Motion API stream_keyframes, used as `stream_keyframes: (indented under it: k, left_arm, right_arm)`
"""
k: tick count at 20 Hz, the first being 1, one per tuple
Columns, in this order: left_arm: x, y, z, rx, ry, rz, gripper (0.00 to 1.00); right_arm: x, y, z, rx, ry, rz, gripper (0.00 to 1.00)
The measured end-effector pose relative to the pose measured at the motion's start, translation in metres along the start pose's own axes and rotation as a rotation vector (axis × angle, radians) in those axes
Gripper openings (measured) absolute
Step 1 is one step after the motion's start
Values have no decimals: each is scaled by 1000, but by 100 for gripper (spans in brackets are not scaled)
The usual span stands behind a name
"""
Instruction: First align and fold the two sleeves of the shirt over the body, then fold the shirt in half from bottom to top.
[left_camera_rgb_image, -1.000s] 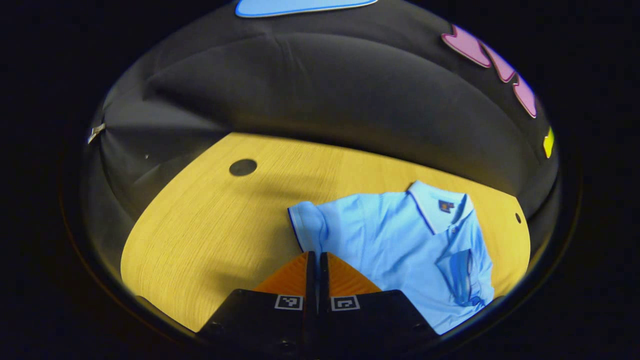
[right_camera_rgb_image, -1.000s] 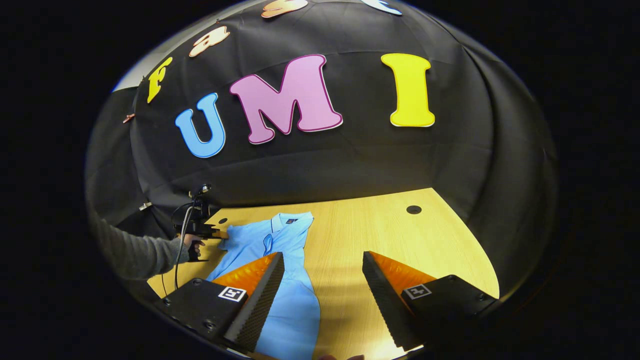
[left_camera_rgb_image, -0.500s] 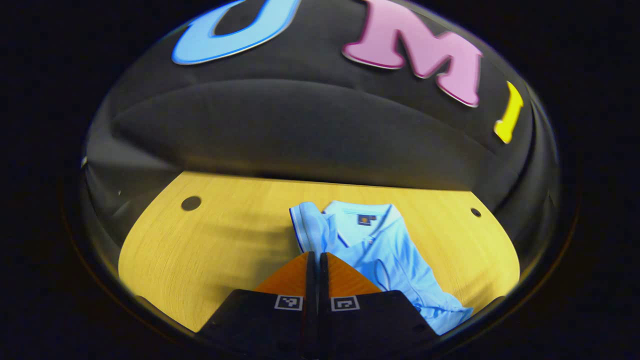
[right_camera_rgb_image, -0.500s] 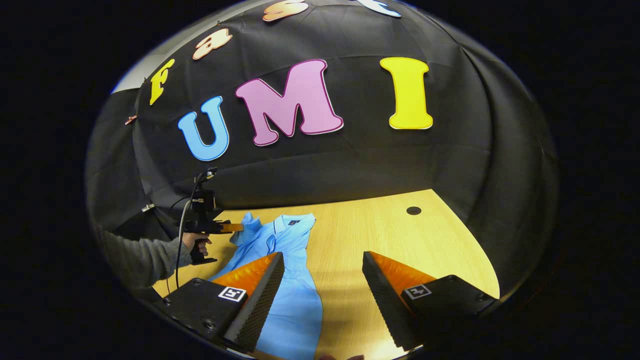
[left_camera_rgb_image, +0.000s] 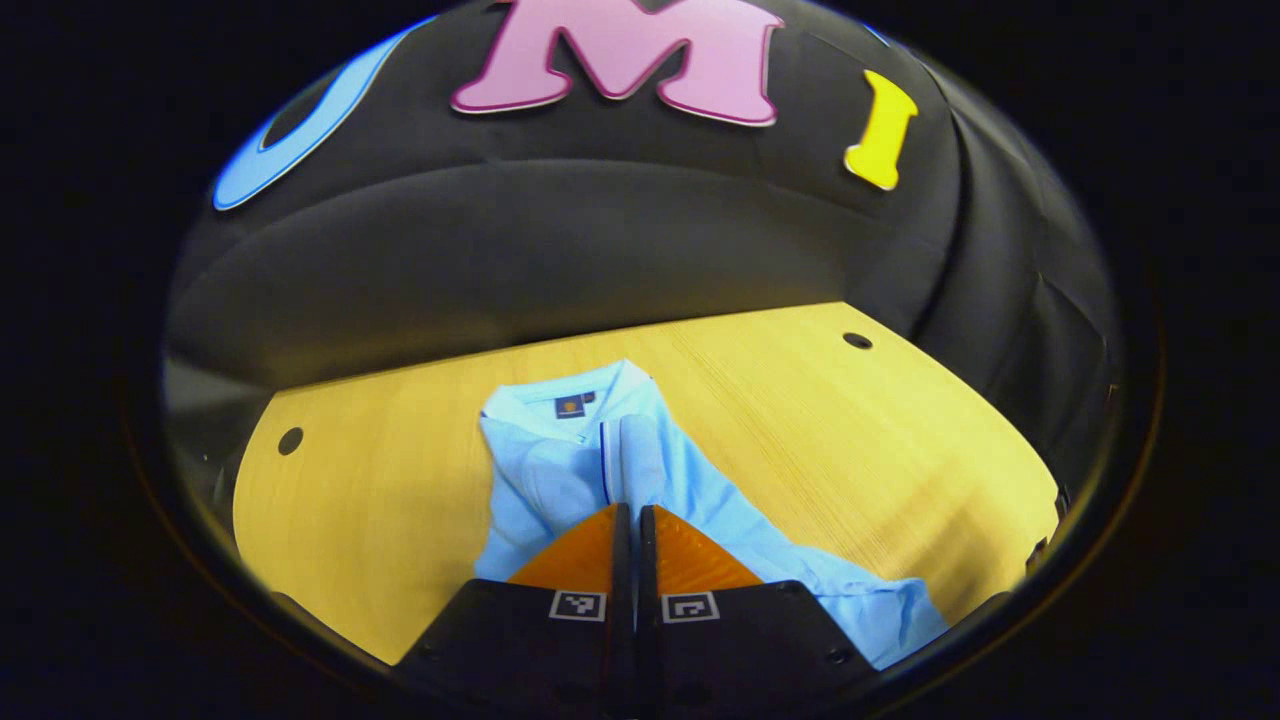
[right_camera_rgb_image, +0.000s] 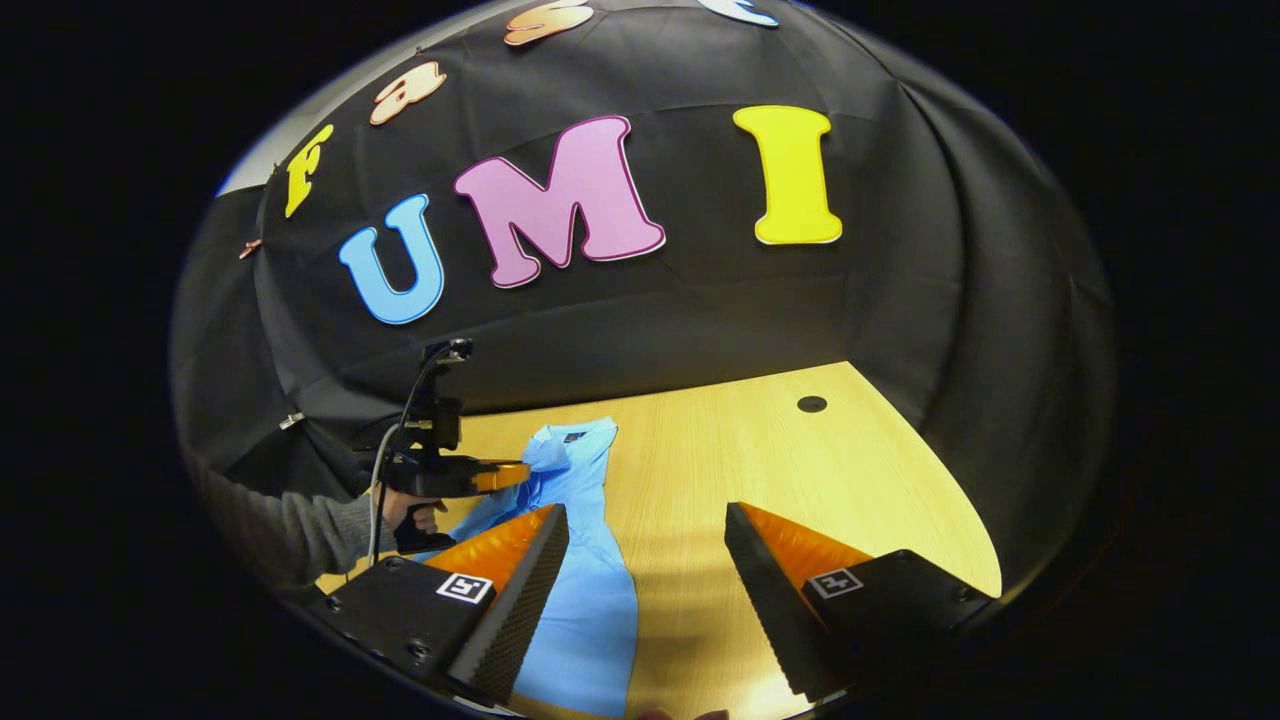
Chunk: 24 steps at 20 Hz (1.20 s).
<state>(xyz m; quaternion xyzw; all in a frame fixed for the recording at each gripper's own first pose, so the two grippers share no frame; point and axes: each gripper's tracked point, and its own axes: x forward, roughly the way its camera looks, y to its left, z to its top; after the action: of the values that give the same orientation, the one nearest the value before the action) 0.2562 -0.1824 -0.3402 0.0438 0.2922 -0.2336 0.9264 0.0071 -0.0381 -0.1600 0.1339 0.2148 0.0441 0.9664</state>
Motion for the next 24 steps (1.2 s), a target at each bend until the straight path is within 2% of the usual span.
stream_keyframes:
  k: [8, 9, 10, 11, 12, 16, 17, 19, 24]
  left_arm:
    - [25, -10, -38, 131, 89, 38, 6]
    - [28, -10, -42, 140, 99, 45, 11]
    - [30, -10, -45, 146, 109, 50, 6]
    - [32, -8, -48, 153, 118, 58, 11]
    - [33, -9, -50, 160, 123, 58, 6]
    - [31, -16, -55, 171, 135, 40, 9]
    - [35, -16, -53, 168, 128, 37, 27]
    - [33, -19, -55, 158, 128, 25, 37]
    - [31, -16, -52, 187, 104, 63, 66]
  right_arm:
    - [2, -16, -6, 29, 15, -41, 98]
    - [4, -17, -6, 32, 15, -45, 98]
    - [5, -18, -5, 33, 17, -48, 98]
    - [9, -19, -4, 34, 17, -51, 98]
    - [12, -19, -2, 35, 19, -52, 98]
    - [16, -19, -2, 41, 17, -55, 98]
    - [17, -18, -3, 40, 18, -54, 98]
    - [18, -15, -4, 38, 15, -52, 98]
    - [17, -12, -3, 36, 12, -51, 98]
